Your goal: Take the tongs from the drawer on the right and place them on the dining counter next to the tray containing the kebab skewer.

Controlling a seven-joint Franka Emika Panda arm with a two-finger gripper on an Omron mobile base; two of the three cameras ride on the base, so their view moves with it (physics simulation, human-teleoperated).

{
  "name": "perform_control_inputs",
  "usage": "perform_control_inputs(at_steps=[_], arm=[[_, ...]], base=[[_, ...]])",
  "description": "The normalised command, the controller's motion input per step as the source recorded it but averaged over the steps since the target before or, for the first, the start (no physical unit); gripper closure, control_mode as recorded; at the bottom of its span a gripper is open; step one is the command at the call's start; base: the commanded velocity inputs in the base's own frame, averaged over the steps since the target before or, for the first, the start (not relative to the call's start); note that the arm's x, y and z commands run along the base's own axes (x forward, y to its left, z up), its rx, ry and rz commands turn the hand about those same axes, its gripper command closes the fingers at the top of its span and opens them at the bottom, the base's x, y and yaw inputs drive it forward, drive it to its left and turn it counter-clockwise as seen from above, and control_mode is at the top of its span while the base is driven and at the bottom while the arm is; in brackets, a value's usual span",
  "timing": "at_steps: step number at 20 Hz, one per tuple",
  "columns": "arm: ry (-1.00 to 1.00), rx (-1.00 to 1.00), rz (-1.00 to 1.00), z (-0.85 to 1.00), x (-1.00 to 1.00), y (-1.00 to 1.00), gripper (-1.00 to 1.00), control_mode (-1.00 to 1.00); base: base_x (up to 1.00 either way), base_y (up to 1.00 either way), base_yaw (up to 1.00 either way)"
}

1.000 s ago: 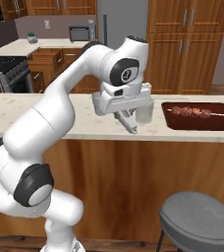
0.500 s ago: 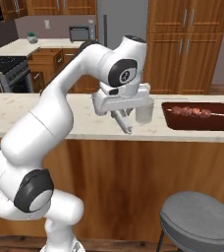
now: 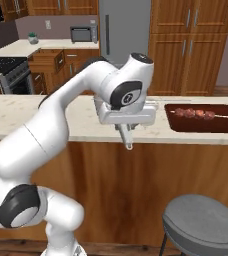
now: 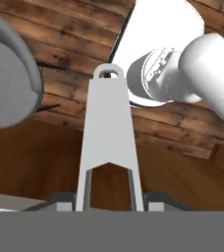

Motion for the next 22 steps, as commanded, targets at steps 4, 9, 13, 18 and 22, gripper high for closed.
perform_control_inputs(at_steps=[4,9,13,18,22], arm=[[0.0,0.01,-0.97,-0.28,0.07,0.14,1.0,-1.0],[0.0,0.0,-0.38,-0.06,0.14,0.16,1.0,-1.0],[0.0,0.0,-0.12,0.0,0.53,0.49,1.0,-1.0],[0.03,0.0,-0.21,0.0,0.86,0.63,1.0,-1.0],[0.14,0.0,-0.1,0.0,0.7,0.15,1.0,-1.0]], base=[[0.0,0.0,0.0],[0.0,0.0,0.0],[0.0,0.0,0.0],[0.0,0.0,0.0],[0.0,0.0,0.0]])
